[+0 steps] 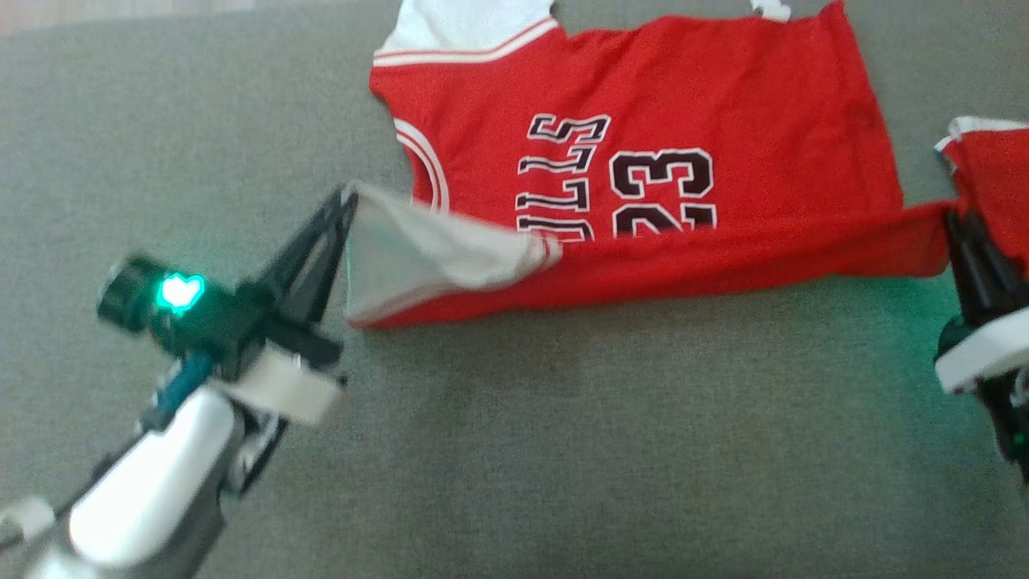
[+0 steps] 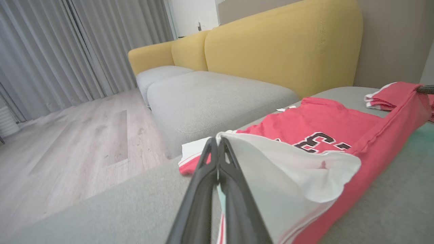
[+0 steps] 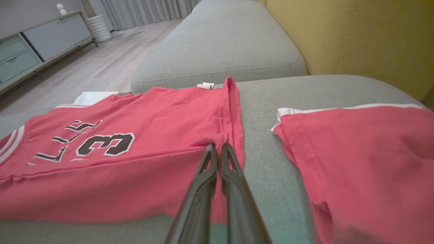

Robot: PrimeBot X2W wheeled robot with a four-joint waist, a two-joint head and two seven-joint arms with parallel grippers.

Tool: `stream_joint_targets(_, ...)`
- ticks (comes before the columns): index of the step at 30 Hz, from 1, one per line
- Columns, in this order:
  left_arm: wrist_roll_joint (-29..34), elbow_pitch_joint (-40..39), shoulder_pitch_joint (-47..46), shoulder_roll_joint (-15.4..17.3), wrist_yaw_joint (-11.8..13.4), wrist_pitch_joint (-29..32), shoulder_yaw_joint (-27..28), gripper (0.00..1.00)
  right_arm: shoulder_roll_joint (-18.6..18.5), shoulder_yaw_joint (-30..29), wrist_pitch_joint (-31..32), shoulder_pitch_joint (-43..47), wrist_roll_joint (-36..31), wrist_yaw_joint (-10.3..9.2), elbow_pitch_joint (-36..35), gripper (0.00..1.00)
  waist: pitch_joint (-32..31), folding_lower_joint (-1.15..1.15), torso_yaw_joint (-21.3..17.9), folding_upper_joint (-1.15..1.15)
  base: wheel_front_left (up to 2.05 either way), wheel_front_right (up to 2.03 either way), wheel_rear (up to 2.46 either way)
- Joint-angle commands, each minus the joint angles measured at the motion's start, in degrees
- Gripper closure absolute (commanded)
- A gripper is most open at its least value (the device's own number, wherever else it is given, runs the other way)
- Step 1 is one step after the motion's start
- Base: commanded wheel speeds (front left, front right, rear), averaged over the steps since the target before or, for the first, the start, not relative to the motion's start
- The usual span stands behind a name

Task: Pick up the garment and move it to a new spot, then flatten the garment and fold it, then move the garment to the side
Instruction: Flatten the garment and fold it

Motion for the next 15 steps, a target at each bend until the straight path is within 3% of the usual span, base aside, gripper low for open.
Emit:
stream_joint_targets(1,0.60,-0.71,-3.86,1.19,-0.29,-0.78,2.87,1.00,-1.64,0.52,-0.01,-1.36,-0.09,-0.04,-0.97,1.00,2.07,-0.01,0.08,0.00,0.00,0.00,0.00)
stream_joint_targets(9,3.45,10.06,-17.72,-2.46,-4.02,-3.32,1.66,1.00,-2.38,2.75,-0.44,-9.67,0.18,-0.04,3.75,1.00,5.95,-0.01,0.24,0.00,0.00,0.00,0.00)
stream_joint_targets(14,4.57,17.45,-23.05,-4.54,-5.10,-5.05,0.99,1.00,-2.01,5.34,-1.62,-14.03,0.33,-0.04,6.98,1.00,7.44,-0.01,-0.03,0.00,0.00,0.00,0.00)
stream_joint_targets(15,4.42,18.74,-23.72,-5.17,-5.16,-5.54,1.10,0.99,-1.97,5.94,-1.85,-14.86,0.37,-0.04,7.68,0.57,7.65,-0.01,-0.04,0.00,0.00,0.00,0.00)
